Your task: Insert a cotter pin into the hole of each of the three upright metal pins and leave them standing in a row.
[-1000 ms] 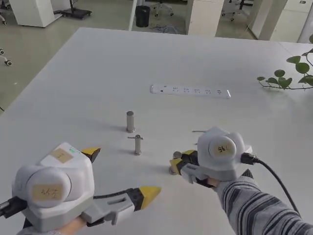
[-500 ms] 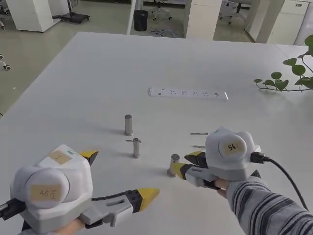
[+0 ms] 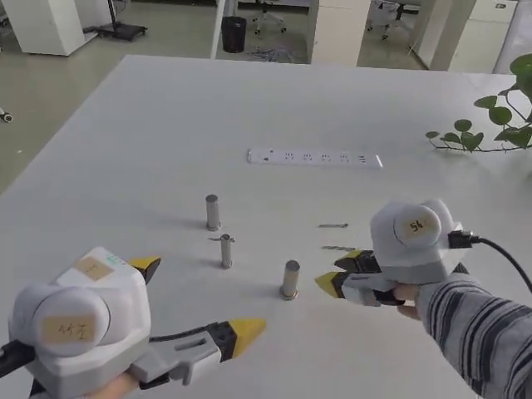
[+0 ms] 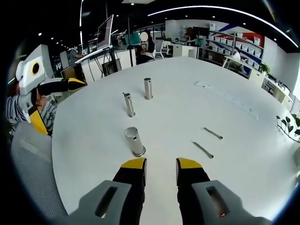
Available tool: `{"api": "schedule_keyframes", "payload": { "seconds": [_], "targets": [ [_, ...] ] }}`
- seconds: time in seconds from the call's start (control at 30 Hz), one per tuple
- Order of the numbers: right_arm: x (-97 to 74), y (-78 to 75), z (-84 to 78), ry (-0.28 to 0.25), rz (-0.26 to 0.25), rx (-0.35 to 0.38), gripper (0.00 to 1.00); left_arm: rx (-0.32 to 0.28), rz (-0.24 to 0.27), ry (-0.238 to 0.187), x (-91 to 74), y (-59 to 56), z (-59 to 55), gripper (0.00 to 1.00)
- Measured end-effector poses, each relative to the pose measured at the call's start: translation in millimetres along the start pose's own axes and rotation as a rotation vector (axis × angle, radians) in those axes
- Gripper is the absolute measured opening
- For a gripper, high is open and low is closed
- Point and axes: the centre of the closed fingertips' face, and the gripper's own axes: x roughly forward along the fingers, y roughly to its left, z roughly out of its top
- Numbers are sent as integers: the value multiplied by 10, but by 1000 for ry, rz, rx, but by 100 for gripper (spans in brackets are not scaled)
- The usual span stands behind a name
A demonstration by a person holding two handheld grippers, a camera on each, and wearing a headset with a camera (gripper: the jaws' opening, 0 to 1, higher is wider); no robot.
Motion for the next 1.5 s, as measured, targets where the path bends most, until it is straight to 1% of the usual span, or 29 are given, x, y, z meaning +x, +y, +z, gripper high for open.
{"api": "schedule_keyframes", "payload": {
  "seconds": [0.07,0.13,0.17,0.2,0.3,0.33,0.5,0.57,0.6,0.63,0.67,0.7,0.77,0.8,0.93,1.07,1.1,1.23,1.33,1.43,1.5],
  "targets": [
    [5,-61,-3,18,5,-14,21,0,-1,-1,0,2,1,93],
    [20,-147,-35,55,4,-40,21,2,-3,0,0,4,-2,93],
    [27,-166,-52,73,13,-51,21,3,-4,2,1,4,-7,93],
    [40,-211,-52,85,11,-55,21,4,-5,2,1,3,-9,93],
    [64,-297,-65,123,15,-98,21,9,-9,6,1,2,-19,93],
    [85,-328,-83,145,27,-106,21,10,-8,7,1,4,-24,93],
    [160,-435,-56,175,43,-121,21,10,-10,14,4,23,-47,93],
    [177,-438,-55,195,56,-156,20,7,-9,15,10,34,-51,93],
    [190,-460,-58,206,52,-157,20,7,-10,16,15,40,-53,93],
    [191,-460,-69,224,60,-182,20,6,-10,17,19,44,-54,92],
    [202,-468,-80,236,64,-189,20,3,-13,13,25,45,-50,92],
    [221,-496,-85,245,55,-189,19,-4,-15,8,30,41,-43,92],
    [249,-514,-95,256,60,-201,16,-13,-18,2,39,36,-38,92],
    [265,-537,-94,261,54,-210,16,-15,-22,3,49,29,-41,92],
    [316,-590,-115,292,65,-242,13,-14,-28,14,77,12,-66,91],
    [352,-633,-154,322,83,-253,10,-19,-29,21,98,10,-86,90],
    [364,-658,-167,332,81,-251,9,-23,-30,21,103,8,-91,90],
    [377,-695,-181,346,86,-262,6,-30,-27,25,116,18,-107,89],
    [393,-691,-168,349,104,-267,5,-39,-25,26,125,20,-120,89],
    [395,-676,-174,366,133,-279,3,-40,-26,30,128,15,-132,88],
    [396,-679,-176,377,143,-289,2,-39,-25,30,125,14,-132,88]
  ]
}}
